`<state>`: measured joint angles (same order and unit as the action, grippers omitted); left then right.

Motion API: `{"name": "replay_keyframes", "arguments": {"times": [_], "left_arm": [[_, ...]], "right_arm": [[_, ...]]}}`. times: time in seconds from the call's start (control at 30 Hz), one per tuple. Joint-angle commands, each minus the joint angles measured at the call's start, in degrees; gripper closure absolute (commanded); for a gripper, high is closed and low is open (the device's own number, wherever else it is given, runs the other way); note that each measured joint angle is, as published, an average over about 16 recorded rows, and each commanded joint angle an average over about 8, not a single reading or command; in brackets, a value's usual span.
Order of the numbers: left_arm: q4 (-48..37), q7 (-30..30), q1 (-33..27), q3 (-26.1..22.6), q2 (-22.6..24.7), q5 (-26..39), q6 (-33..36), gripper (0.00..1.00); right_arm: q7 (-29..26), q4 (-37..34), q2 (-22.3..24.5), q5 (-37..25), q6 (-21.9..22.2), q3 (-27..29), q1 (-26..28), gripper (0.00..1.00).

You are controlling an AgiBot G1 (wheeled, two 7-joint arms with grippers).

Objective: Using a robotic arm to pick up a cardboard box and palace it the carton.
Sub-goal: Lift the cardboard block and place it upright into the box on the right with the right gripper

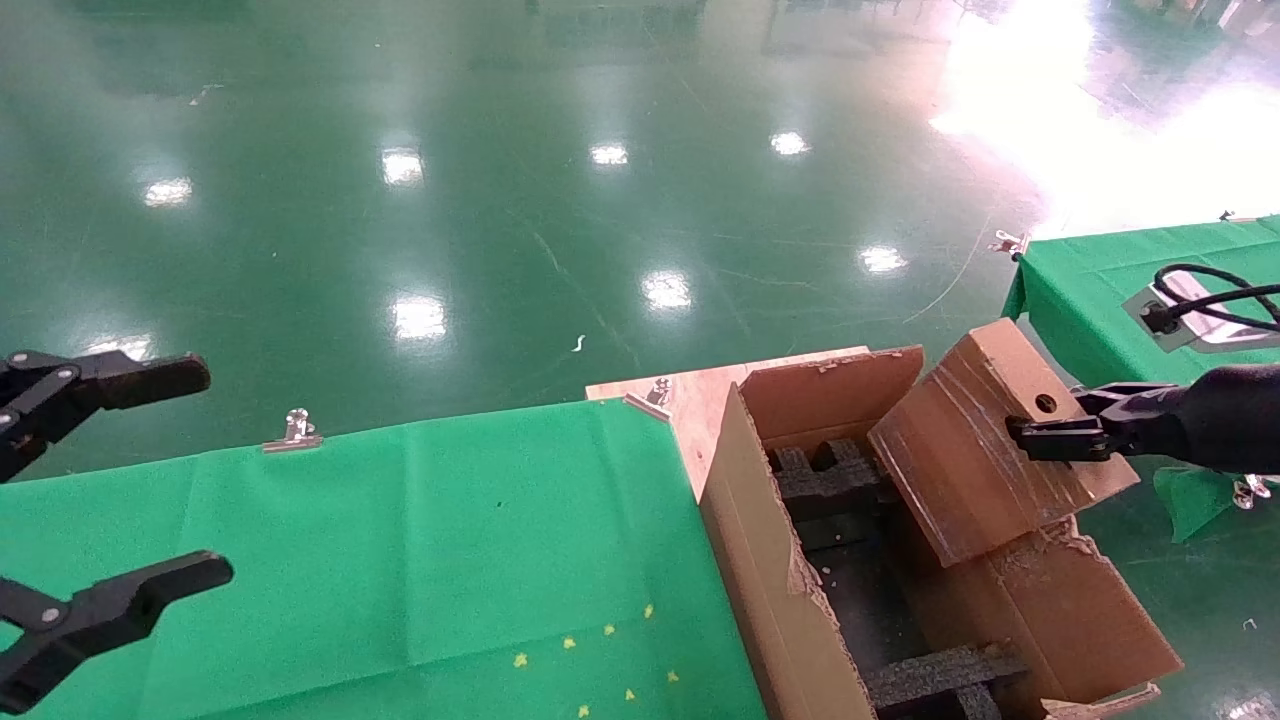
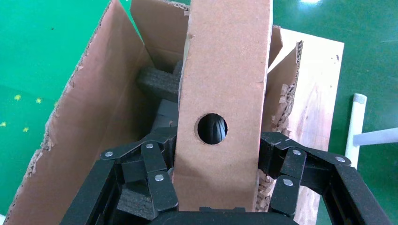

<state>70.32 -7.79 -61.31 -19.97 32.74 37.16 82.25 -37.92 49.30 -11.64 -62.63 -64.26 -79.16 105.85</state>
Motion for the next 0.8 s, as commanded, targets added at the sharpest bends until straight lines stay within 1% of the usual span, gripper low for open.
{"name": "replay_keyframes", "arguments": {"times": [0.03,0.17,0.47,0.67,0.8], "left_arm": [[0.0,0.0,0.0,0.0,0.0,0.0,0.0,0.00],[0.0,0.0,0.0,0.0,0.0,0.0,0.0,0.00],[0.0,0.0,0.0,0.0,0.0,0.0,0.0,0.00],[0.0,0.0,0.0,0.0,0.0,0.0,0.0,0.00],[0.0,0.0,0.0,0.0,0.0,0.0,0.0,0.00]], "right_arm": [[0.1,-0.3,-0.2,0.0,0.0,0.0,0.1,1.00],[-2.6,-0.3,-0.3,-1.1,1.6,-0.7,-0.5,1.00],[-7.0,2.5,0.5,-3.7,4.0,-2.7,-2.6,1.00],[-8.8,3.4,0.2,-3.7,6.8,-4.1,-5.0,1.00],[-9.2,3.1,-0.8,-3.7,9.3,-5.0,-6.9,1.00]]}}
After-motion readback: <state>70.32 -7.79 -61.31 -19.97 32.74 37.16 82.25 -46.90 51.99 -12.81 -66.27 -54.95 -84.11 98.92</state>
